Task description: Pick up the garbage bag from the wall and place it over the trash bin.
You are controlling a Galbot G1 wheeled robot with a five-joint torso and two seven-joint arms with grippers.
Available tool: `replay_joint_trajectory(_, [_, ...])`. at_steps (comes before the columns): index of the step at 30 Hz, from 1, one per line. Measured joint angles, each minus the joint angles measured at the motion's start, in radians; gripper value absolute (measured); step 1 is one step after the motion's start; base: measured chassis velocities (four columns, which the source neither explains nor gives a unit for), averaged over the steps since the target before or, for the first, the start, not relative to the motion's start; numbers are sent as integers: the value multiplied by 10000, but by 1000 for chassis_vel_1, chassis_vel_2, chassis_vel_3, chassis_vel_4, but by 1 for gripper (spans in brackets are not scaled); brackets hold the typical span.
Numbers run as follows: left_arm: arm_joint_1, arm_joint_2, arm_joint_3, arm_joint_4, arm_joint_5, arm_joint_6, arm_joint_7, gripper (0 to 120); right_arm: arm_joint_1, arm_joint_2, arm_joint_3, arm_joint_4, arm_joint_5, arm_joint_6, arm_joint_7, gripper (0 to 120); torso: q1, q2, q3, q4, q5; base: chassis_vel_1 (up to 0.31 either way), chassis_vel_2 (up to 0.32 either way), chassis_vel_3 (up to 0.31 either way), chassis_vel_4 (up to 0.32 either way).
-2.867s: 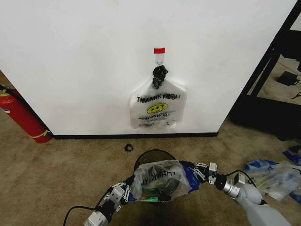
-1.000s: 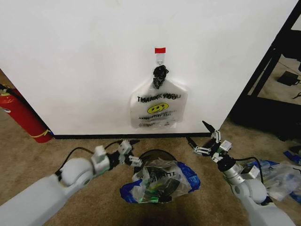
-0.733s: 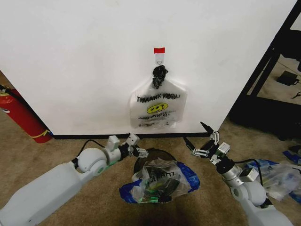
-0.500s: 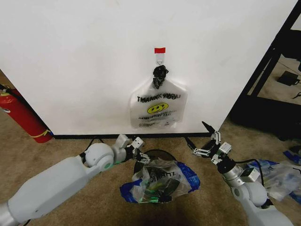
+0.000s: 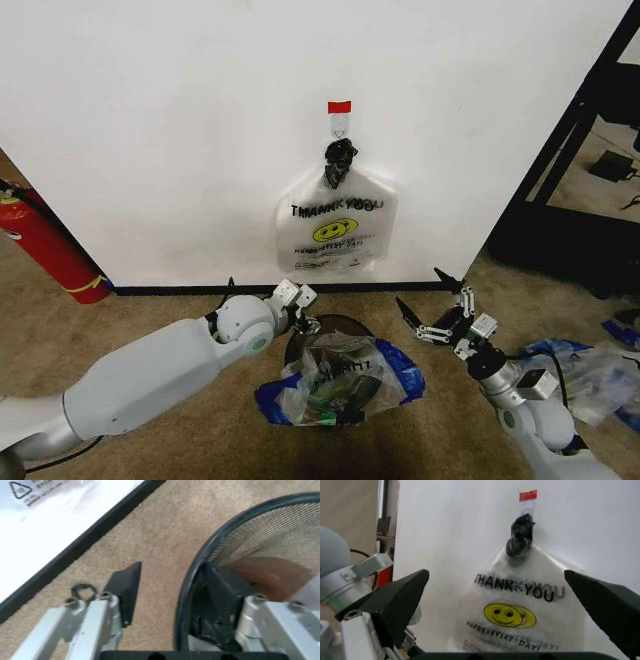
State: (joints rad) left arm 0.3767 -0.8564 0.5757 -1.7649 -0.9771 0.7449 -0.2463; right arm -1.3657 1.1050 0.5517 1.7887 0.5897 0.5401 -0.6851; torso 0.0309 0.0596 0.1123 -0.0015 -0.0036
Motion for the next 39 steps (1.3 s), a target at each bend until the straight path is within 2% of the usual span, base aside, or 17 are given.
replay_joint_trajectory(10, [230, -113, -6, 265, 25, -83, 614, 11, 183, 100, -185, -140, -181, 10, -38, 100, -1, 1, -2, 1, 1, 0, 0, 0, 0])
replay_joint_trajectory(14, [446, -43, -76, 205, 126, -116, 743, 4, 165, 108, -189, -138, -211, 23, -39, 100, 0, 0, -1, -1, -2, 0, 0, 0, 0])
replay_joint_trajectory(19, [946, 133, -616, -146, -54, -112, 561, 4, 125, 108, -156, -115, -215, 53, -37, 100, 0, 0, 0, -5, -4, 0, 0, 0, 0])
replay_joint_trajectory(22, [1656, 341, -1576, -682, -904, -70, -457, 4, 131, 106, -141, -108, -181, 68, -10, 100, 0, 0, 0, -2, -1, 0, 0, 0, 0])
replay_joint_trajectory(25, [2768, 637, -3399, -1569, -2669, -66, -1706, 4, 199, 76, -157, -226, -49, 72, 34, 100, 0, 0, 0, 2, -3, 0, 0, 0, 0])
replay_joint_trajectory(26, [2768, 637, -3399, -1569, -2669, -66, -1706, 4, 199, 76, -157, -226, -49, 72, 34, 100, 0, 0, 0, 2, -3, 0, 0, 0, 0])
replay_joint_trajectory(28, [3636, 661, -4611, -2111, -3825, -76, -2857, 4, 286, 44, -235, -429, 123, 16, 42, 100, 0, 0, -1, 1, 5, 0, 0, 0, 0])
replay_joint_trajectory(30, [4493, 476, -5534, -2477, -4571, -76, -3679, 4, 343, -6, -394, -624, 333, -199, 392, 100, 0, 0, 0, 6, -5, 0, 0, 0, 0])
replay_joint_trajectory(31, [4799, 326, -5832, -2557, -4704, -76, -3891, 4, 320, -11, -442, -710, 456, -389, 759, 100, -1, 0, -1, 6, -2, 0, 0, 0, 0])
replay_joint_trajectory(32, [5069, 210, -6038, -2611, -4741, -76, -3989, 4, 307, -4, -468, -768, 562, -519, 997, 100, -1, 0, -1, -4, 0, 0, 0, 0, 0])
replay_joint_trajectory(35, [5610, 10, -6325, -2731, -4664, -76, -4114, 4, 307, -14, -604, -818, 814, -886, 1483, 100, 0, 0, 0, -5, -3, 0, 0, 0, 0])
replay_joint_trajectory(39, [6459, -326, -6551, -3045, -4330, -80, -4516, 4, 128, -328, -1130, -262, 1198, -1953, 2906, 100, 0, -1, 0, 3, -4, 0, 0, 0, 0])
